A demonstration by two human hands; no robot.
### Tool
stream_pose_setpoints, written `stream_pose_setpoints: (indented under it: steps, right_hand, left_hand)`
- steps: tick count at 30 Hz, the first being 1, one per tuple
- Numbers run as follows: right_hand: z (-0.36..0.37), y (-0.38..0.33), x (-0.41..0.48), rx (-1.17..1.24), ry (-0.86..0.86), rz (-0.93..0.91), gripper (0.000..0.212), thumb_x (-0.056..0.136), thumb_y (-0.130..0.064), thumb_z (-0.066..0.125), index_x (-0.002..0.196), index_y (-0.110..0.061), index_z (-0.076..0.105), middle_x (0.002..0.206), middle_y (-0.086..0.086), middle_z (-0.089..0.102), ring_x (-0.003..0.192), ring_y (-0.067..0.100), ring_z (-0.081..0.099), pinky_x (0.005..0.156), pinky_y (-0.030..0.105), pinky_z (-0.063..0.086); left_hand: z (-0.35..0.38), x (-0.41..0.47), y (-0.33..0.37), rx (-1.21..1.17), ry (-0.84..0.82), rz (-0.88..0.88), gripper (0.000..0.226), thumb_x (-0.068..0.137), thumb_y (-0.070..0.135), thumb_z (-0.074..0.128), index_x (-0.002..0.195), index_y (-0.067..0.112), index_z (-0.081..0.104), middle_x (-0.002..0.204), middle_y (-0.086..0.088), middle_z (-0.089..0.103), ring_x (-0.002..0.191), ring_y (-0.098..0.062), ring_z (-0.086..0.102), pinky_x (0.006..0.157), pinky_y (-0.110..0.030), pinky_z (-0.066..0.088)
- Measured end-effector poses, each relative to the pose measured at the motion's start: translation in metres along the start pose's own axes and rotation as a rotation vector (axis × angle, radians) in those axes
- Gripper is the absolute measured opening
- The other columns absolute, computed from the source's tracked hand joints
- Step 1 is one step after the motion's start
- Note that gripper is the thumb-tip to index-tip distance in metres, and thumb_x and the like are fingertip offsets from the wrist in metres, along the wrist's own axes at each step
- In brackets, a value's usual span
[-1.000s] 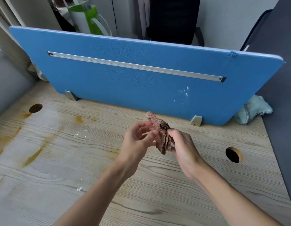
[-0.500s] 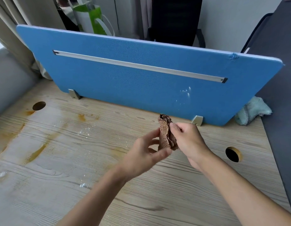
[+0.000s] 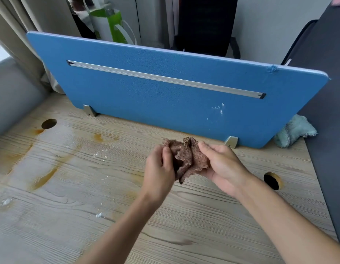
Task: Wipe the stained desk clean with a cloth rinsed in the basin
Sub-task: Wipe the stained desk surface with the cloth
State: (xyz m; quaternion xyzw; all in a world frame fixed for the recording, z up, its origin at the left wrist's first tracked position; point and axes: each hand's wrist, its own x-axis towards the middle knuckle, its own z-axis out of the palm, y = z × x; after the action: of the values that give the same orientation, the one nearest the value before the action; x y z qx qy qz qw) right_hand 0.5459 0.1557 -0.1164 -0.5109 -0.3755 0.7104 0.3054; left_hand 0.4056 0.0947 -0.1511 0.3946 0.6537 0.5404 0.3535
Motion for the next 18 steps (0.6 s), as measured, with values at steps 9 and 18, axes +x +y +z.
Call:
stream_pose_setpoints:
  steps: [9, 18]
  right_hand:
    - [-0.014, -0.015, -0.001, -0.051, 0.029, 0.146, 0.029, 0.106, -0.019, 0.046, 0.122, 0.001, 0.059, 0.105, 0.020, 0.073, 0.095, 0.029, 0.072, 0.076, 0.040, 0.060]
    - [-0.010, -0.007, -0.001, -0.048, 0.069, 0.056, 0.028, 0.103, -0.022, 0.053, 0.114, 0.001, 0.064, 0.106, 0.018, 0.074, 0.089, 0.024, 0.070, 0.072, 0.036, 0.054]
  left_hand:
    - [-0.023, 0.010, 0.024, -0.396, -0.320, -0.413, 0.035, 0.094, 0.029, 0.064, 0.116, 0.002, 0.059, 0.107, -0.015, 0.071, 0.096, -0.030, 0.070, 0.089, -0.046, 0.058]
    - [-0.015, 0.016, 0.014, -0.612, 0.045, -0.557, 0.008, 0.098, -0.007, 0.051, 0.097, -0.008, 0.059, 0.074, -0.014, 0.065, 0.054, -0.014, 0.064, 0.052, -0.024, 0.055]
